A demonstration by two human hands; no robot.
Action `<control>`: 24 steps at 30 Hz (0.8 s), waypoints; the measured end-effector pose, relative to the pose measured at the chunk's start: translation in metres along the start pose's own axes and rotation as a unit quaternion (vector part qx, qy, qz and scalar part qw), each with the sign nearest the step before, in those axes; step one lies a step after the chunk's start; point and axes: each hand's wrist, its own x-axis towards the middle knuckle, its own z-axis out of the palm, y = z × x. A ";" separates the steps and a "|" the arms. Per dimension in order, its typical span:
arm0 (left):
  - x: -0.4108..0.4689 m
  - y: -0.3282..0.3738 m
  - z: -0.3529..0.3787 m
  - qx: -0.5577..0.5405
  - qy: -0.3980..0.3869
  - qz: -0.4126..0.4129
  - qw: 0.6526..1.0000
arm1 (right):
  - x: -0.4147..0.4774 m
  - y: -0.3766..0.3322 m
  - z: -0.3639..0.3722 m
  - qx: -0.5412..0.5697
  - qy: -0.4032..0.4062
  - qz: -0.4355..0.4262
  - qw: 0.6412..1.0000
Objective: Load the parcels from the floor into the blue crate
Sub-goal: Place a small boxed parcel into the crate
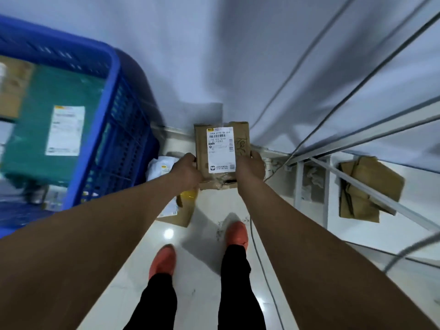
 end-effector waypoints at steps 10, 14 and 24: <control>-0.109 0.005 -0.080 -0.144 0.025 0.078 0.986 | -0.130 -0.062 -0.019 0.011 0.073 -0.173 0.982; -0.151 -0.001 -0.103 -0.202 0.085 0.102 0.970 | -0.189 -0.069 -0.015 0.015 0.111 -0.235 0.965; -0.209 -0.099 -0.267 -0.229 0.227 0.170 0.931 | -0.347 -0.119 0.118 0.050 0.165 -0.316 0.933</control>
